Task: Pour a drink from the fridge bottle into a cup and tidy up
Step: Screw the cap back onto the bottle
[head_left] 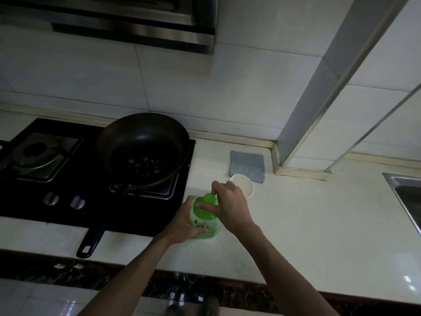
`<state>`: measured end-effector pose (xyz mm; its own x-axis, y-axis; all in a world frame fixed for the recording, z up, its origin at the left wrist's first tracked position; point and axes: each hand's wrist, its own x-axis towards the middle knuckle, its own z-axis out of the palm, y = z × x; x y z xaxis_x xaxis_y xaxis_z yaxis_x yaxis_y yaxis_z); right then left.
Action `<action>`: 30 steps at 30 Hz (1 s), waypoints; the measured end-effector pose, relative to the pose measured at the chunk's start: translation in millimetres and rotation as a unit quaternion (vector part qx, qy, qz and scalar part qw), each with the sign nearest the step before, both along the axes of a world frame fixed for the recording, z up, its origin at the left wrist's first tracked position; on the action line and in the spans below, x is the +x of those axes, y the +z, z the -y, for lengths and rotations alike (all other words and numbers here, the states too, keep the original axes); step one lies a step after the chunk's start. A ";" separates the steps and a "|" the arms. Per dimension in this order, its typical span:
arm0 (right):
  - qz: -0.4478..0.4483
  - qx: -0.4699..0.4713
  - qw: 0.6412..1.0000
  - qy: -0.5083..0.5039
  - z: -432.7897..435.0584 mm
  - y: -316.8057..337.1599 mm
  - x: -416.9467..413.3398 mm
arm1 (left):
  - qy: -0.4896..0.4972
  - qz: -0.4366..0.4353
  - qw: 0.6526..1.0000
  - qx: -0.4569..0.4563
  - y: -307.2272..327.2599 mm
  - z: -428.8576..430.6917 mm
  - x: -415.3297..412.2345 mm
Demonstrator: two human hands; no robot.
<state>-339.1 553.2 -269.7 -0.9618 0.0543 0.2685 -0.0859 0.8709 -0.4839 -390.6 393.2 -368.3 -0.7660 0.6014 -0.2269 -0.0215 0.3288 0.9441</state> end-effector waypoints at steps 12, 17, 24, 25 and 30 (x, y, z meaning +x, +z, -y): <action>0.068 -0.025 0.995 0.072 -17.7 8.6 7.0 | 0.003 -0.022 1.000 -0.014 -3.7 -0.7 -1.7; 0.081 -0.012 0.992 0.101 -10.1 10.3 1.4 | 0.001 -0.029 0.999 -0.023 -6.9 1.5 -2.3; 0.082 0.019 0.989 0.120 -7.6 21.7 -0.2 | 0.004 -0.032 0.999 -0.028 -9.5 2.1 -2.1; 0.083 0.020 0.988 0.127 -7.8 23.1 -1.0 | 0.004 -0.032 0.999 -0.027 -10.2 2.1 -2.0; 0.079 0.090 0.975 0.186 -7.4 25.1 -1.7 | 0.007 -0.031 0.999 -0.033 -12.3 2.5 -2.1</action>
